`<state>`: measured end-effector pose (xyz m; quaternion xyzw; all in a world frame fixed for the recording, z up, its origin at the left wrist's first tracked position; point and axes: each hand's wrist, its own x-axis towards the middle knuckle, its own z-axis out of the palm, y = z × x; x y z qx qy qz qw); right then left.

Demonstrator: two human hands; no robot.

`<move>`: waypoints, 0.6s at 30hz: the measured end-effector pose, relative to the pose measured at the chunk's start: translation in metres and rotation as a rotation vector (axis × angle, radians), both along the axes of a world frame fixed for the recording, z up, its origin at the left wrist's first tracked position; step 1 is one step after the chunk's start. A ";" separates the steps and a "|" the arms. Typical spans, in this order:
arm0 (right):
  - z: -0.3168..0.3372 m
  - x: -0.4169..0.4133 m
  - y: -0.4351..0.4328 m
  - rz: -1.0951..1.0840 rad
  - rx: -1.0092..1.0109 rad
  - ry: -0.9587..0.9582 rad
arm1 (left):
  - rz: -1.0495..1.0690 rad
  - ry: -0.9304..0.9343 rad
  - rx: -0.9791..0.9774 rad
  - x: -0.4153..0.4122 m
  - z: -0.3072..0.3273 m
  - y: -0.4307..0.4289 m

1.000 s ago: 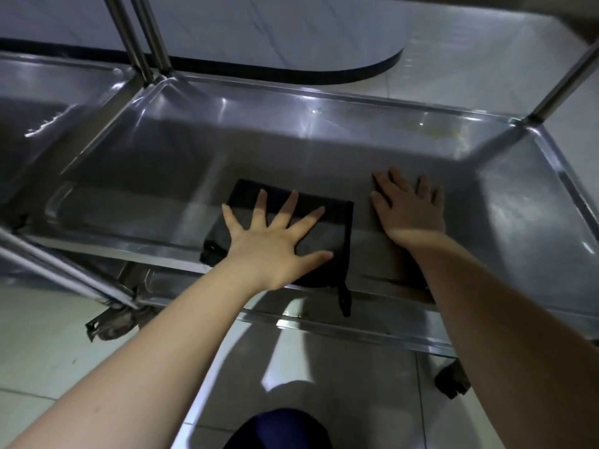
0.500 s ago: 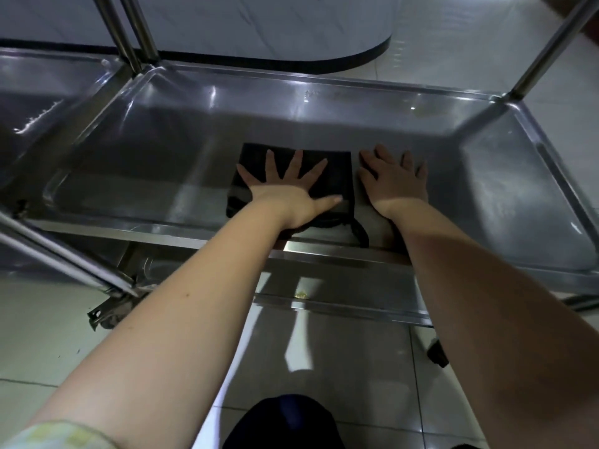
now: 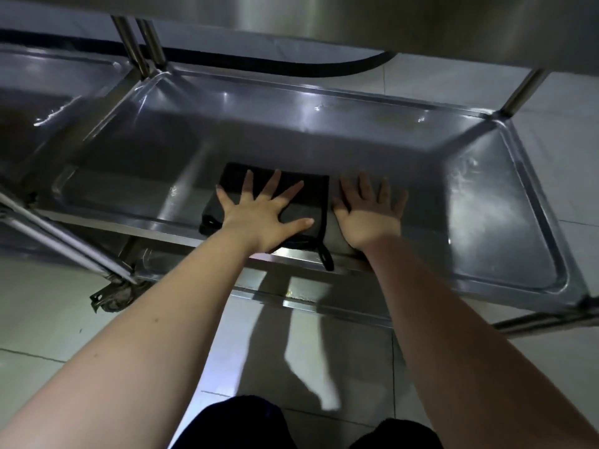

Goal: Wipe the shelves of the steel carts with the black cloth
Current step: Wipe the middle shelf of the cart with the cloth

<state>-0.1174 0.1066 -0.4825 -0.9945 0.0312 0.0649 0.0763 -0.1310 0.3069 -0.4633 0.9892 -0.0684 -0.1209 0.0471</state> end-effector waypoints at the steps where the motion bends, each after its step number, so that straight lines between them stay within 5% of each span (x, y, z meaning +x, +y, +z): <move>1: 0.000 -0.001 -0.001 0.021 0.006 -0.006 | 0.019 -0.012 0.010 0.003 -0.001 0.004; 18: -0.006 0.004 -0.004 0.051 0.018 -0.031 | 0.036 -0.072 0.044 0.007 -0.005 0.010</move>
